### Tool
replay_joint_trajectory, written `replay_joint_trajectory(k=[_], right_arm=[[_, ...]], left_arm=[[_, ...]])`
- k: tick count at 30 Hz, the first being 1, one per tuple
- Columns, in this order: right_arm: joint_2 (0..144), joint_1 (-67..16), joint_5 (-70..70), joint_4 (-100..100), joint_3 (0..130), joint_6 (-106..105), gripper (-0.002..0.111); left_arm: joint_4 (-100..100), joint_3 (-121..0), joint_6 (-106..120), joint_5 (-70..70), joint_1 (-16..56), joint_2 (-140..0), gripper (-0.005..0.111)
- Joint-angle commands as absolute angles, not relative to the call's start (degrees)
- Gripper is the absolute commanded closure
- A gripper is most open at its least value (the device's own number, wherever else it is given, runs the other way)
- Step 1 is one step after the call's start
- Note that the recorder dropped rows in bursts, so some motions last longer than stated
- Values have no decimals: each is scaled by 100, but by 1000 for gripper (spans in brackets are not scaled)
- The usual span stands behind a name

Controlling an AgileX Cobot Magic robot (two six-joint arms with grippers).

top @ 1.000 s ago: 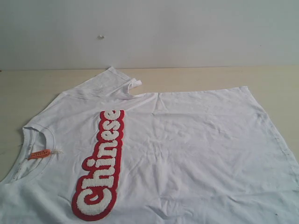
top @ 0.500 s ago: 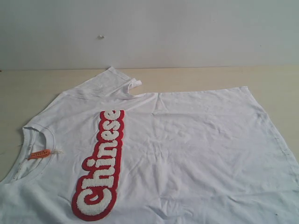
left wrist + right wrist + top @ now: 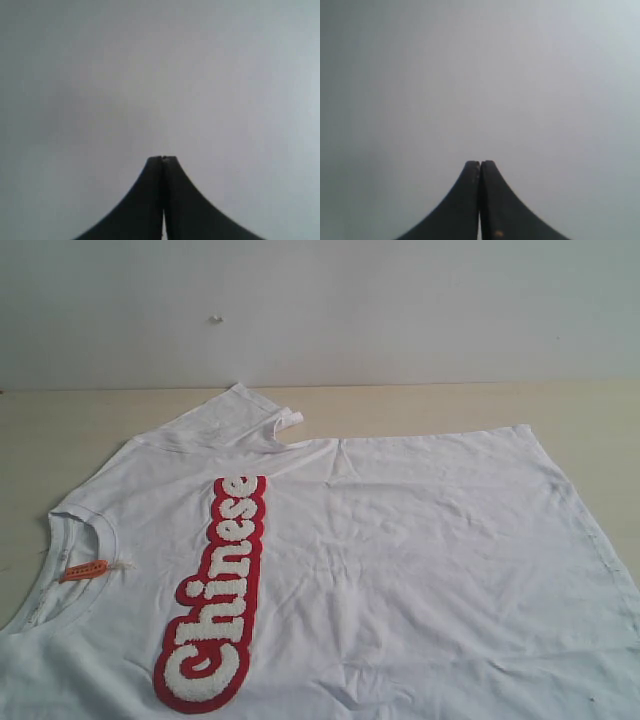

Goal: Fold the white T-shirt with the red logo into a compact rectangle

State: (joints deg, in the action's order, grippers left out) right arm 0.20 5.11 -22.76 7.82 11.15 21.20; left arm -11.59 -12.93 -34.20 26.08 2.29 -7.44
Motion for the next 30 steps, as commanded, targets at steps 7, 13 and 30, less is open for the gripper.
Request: replay_joint_trajectory(k=[7, 13, 30], right_arm=[[983, 534, -319, 2295, 3029, 3466, 108], [2355, 534, 2453, 760, 4987, 1292, 108], [7252, 534, 5333, -1995, 6376, -3855, 98]], left_arm=[[-2681, -3994, -3515, 178, 265, -2596, 107], [-2270, -5071, -2133, -2265, 372, -4099, 107], [3149, -5292, 6623, -5167, 1334, -8438, 107]])
